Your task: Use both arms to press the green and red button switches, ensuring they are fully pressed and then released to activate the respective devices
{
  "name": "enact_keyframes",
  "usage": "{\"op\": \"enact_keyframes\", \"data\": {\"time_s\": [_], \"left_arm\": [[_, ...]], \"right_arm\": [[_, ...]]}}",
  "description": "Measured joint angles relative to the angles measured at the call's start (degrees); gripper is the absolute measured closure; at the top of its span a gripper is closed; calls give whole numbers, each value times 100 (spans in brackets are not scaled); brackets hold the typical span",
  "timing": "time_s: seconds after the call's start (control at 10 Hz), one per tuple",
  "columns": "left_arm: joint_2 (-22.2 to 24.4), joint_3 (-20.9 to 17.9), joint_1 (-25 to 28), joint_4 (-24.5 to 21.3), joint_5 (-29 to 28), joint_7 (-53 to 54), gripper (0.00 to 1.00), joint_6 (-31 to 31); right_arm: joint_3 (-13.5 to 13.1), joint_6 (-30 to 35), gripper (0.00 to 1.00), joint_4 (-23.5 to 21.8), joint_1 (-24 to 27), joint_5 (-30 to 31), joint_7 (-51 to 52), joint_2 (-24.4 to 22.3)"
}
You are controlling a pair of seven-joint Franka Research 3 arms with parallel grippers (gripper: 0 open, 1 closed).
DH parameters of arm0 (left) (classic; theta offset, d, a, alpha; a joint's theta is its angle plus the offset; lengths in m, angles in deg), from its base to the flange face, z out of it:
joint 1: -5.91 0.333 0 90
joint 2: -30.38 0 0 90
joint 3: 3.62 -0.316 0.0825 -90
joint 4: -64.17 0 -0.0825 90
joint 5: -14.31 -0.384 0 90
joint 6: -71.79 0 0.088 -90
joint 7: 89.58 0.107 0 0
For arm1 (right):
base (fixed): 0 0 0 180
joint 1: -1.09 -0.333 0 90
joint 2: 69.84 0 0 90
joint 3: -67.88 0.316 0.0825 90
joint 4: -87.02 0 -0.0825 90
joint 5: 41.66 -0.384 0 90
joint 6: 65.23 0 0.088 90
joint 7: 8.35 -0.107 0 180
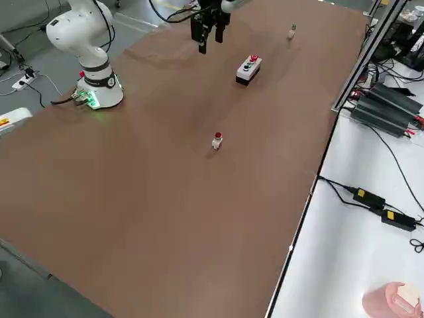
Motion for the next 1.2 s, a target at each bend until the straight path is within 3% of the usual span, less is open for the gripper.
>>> {"op": "enact_keyframes", "data": {"time_s": [0.1, 0.3, 0.4, 0.5, 0.7, 1.2], "left_arm": [[-4, 0, 0, -228, 0, 0, 47, -244], [-4, 2, -3, -718, 0, 0, 65, -722], [-2, 4, -4, -939, 0, -1, 69, -914], [0, 4, -4, -1144, 0, -2, 83, -1126], [-19, 7, -7, -1630, 0, -58, 98, -1736], [-157, 10, -9, -2845, 0, -73, 99, -3334]], "right_arm": [[1, -97, 48, -16, 0, -1, -4, 45], [2, -497, 79, -87, 0, -2, -10, 358], [6, -761, 92, -101, -1, 0, -21, 606], [9, -1025, 96, -106, -1, 8, -29, 858], [10, -1569, 98, -112, -2, 120, -32, 1362], [16, -2405, 99, -185, -2, 188, -37, 2293]]}}
